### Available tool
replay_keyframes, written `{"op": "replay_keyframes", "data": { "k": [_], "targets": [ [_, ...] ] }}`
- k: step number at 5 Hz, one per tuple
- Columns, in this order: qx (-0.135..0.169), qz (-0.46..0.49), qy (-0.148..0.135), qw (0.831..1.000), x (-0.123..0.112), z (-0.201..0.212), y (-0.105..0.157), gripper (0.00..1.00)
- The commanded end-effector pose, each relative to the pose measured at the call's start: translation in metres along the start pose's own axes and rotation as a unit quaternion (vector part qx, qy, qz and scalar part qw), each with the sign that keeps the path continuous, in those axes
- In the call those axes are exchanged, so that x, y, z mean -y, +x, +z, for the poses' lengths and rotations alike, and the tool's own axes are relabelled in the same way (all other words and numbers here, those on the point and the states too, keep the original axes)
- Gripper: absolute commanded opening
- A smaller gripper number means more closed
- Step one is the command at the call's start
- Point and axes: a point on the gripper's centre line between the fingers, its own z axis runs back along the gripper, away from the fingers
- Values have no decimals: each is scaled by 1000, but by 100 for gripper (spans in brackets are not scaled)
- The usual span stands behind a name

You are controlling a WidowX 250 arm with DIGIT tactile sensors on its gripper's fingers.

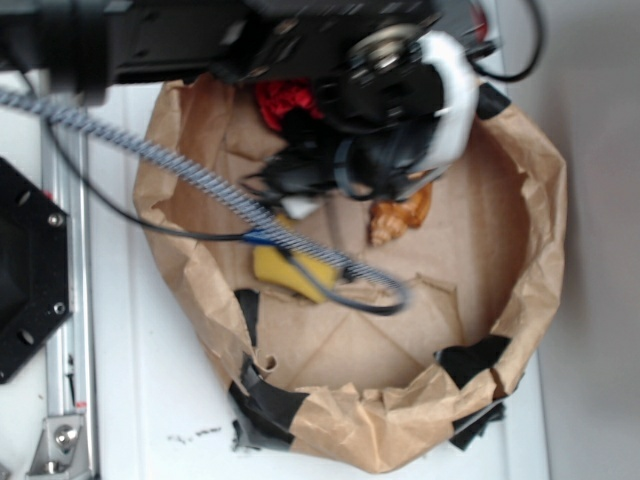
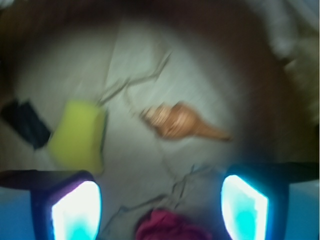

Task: Grab the red paper.

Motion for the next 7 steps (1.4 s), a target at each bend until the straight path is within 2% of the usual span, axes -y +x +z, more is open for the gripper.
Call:
{"op": "replay_keyframes", "data": {
  "k": [1,3,4,5,6,7],
  "targets": [
    [-40,-26,22,999,-16,5,-27,100],
    [-79,-68,-17,994,-8,-42,-33,100],
    [-102,-63,7,993,-19,-65,-43,100],
    [-110,-39,21,993,-26,-63,-56,100],
    [-126,-31,15,991,-20,-64,-66,100],
    [-127,-31,19,991,-16,-59,-67,100]
  ]
}}
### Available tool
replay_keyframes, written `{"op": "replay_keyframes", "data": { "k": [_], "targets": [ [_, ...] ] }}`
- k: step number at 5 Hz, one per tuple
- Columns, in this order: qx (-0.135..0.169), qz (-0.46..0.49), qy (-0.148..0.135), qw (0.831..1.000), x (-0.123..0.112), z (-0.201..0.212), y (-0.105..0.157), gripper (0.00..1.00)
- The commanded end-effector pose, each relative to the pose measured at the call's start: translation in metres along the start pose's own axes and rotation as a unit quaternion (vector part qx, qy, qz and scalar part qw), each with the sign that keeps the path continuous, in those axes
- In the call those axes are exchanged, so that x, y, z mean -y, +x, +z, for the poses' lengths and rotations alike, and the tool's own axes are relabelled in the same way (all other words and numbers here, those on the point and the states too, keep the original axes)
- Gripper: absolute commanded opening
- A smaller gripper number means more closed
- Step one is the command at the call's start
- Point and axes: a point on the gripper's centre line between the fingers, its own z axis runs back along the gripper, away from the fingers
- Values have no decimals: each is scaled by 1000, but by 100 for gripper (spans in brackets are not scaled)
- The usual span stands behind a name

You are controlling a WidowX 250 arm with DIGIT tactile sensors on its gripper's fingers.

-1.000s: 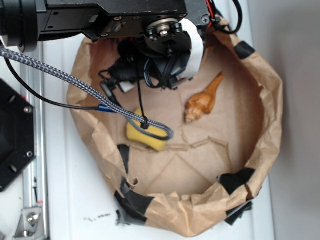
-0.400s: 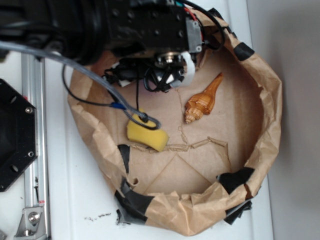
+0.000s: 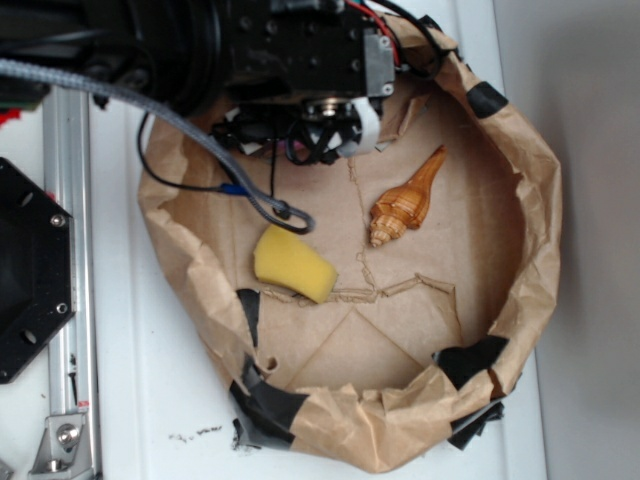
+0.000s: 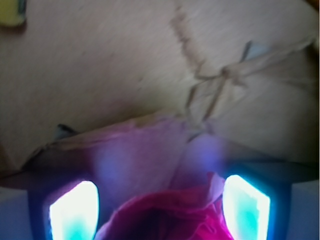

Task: Grab the red paper.

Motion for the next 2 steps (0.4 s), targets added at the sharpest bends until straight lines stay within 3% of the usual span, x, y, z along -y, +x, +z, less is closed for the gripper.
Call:
{"op": "replay_keyframes", "data": {
  "k": [1,2],
  "targets": [
    [-12,21,21,999,-11,24,-17,100],
    [-13,26,15,999,-8,25,-22,100]
  ]
}}
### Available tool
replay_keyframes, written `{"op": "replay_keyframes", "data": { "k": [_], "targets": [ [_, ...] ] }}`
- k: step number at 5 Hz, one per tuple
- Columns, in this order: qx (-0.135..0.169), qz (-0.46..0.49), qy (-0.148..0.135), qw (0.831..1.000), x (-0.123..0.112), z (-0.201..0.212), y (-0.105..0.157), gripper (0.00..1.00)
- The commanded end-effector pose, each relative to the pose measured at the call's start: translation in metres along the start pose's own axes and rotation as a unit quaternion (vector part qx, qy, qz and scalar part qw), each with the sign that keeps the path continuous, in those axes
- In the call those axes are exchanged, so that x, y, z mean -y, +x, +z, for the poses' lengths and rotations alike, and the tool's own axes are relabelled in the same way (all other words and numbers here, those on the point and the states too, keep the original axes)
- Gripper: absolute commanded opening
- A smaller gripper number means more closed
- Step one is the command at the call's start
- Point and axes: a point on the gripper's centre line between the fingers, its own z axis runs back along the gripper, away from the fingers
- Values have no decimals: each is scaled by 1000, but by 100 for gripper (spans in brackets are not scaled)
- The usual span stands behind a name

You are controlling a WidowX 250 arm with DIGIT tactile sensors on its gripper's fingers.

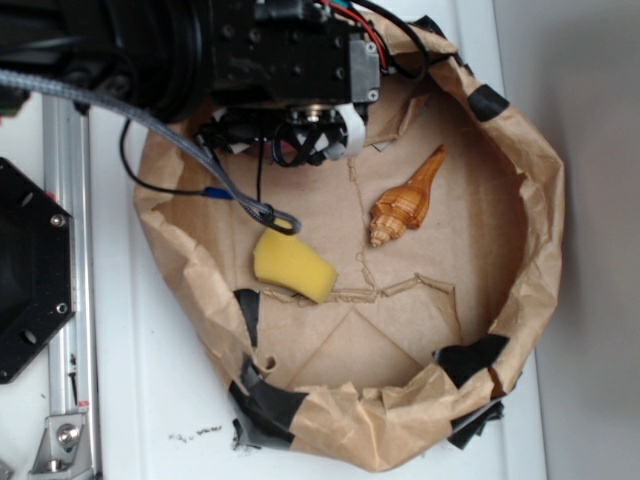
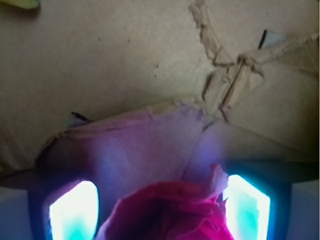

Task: Grab the red paper.

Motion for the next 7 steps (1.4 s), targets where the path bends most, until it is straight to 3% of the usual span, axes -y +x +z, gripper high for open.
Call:
{"op": "replay_keyframes", "data": {
  "k": [1,4,5,6,7],
  "targets": [
    [5,26,20,999,-6,36,-28,100],
    [-64,51,0,997,-15,6,-35,100],
    [-60,64,1,996,-19,6,-37,43],
    [-57,69,0,996,-20,7,-37,0],
    [-58,71,4,996,-20,8,-37,0]
  ]
}}
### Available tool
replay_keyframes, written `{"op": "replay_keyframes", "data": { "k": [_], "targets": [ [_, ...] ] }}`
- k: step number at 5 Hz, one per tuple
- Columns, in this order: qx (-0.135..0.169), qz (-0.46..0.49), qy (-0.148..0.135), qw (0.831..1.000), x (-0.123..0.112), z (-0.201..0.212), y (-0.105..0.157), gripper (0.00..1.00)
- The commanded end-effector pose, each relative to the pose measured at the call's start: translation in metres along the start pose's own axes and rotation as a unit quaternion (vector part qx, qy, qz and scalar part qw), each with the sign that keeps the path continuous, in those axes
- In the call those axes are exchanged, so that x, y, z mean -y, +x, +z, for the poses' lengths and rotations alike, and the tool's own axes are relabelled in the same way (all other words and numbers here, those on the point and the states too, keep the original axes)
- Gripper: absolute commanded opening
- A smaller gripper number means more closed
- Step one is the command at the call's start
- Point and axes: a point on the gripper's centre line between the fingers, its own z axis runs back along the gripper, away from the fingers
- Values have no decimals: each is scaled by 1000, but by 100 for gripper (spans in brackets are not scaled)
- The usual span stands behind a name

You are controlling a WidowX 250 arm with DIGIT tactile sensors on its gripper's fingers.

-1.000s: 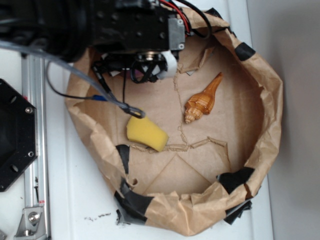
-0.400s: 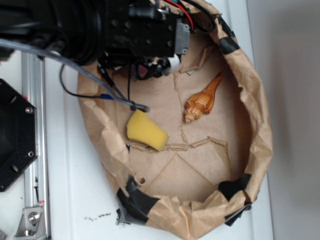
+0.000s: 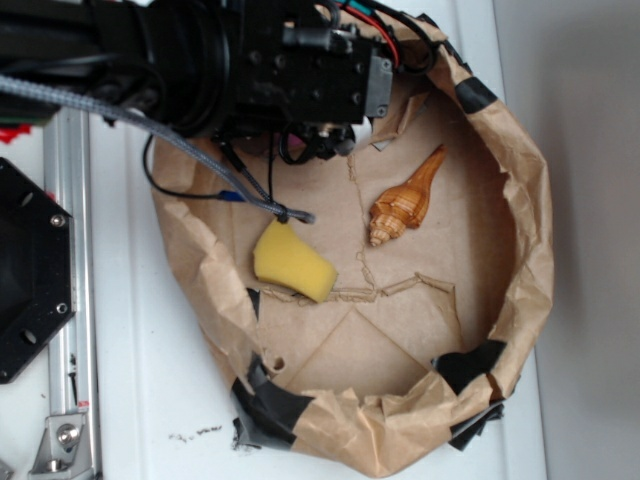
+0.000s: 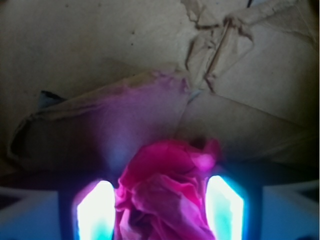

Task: Grab the red paper.

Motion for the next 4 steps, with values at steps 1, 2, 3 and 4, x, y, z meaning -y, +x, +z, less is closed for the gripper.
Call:
{"op": "replay_keyframes", "data": {
  "k": [1,2,3,4],
  "targets": [
    [-4,25,8,1000,-16,14,-14,0],
    [7,32,7,999,-18,17,-14,0],
    [77,82,28,993,-19,47,4,0],
    [224,215,45,950,-28,113,27,0]
  ]
}}
